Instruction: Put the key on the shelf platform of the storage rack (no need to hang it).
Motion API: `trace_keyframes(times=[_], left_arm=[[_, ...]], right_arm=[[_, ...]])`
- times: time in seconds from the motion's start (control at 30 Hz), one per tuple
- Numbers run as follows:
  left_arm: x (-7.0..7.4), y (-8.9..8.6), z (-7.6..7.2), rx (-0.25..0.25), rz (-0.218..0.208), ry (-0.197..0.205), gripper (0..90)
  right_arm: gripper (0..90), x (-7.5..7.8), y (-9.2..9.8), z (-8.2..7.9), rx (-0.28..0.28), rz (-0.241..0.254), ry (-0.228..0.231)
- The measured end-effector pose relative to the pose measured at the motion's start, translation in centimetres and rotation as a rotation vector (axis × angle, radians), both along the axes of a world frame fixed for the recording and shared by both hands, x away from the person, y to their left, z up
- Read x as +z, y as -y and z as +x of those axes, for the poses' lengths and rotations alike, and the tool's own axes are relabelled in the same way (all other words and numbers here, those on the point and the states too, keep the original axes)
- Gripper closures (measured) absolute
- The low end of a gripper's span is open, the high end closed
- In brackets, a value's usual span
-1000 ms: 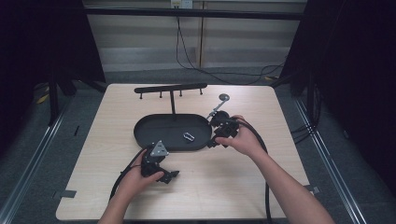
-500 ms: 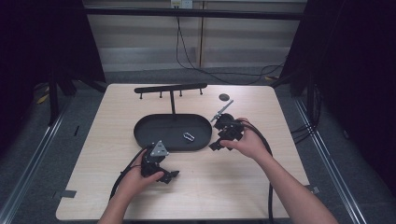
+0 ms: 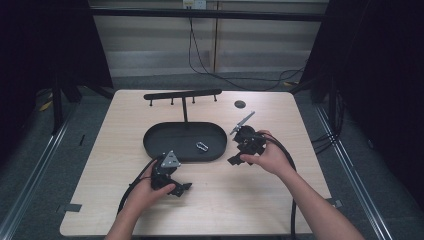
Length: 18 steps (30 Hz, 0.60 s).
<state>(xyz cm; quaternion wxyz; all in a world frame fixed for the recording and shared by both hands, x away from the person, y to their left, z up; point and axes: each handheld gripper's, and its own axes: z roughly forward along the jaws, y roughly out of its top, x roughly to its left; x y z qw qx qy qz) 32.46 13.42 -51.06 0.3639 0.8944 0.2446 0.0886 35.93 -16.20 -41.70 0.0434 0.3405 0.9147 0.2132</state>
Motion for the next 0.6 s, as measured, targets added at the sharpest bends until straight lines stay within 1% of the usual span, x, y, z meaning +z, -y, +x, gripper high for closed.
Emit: trace_keyframes(times=[0.1,0.13,0.2,0.23,0.3,0.43,0.5,0.6], left_arm=[[0.0,0.0,0.0,0.000,-0.003,0.000,0.0],[0.0,0.0,0.0,0.005,-0.006,-0.001,0.0],[0.0,0.0,0.0,0.001,-0.002,0.000,0.0],[0.0,0.0,0.0,0.000,-0.002,0.000,0.0],[0.0,0.0,0.0,0.004,-0.006,-0.002,0.0],[0.0,0.0,0.0,0.000,0.001,0.000,0.0],[0.0,0.0,0.0,0.005,-0.006,-0.001,0.0],[0.0,0.0,0.0,0.000,0.000,0.000,0.0]], right_arm=[[33.2,-0.1,0.4,-0.3,-0.003,-0.008,0.000],[33.2,-0.2,0.7,-0.5,-0.014,-0.004,-0.009],[33.2,-0.2,0.8,-0.5,-0.009,-0.007,-0.005],[33.2,-0.3,1.0,-0.7,-0.016,-0.001,-0.004],[33.2,-0.3,1.1,-0.9,-0.019,-0.004,-0.004],[33.0,-0.6,1.7,-1.4,-0.021,0.002,-0.002],[33.0,-0.8,2.0,-1.6,-0.027,0.007,-0.001],[33.1,-1.1,2.3,-1.9,-0.023,0.013,-0.001]])
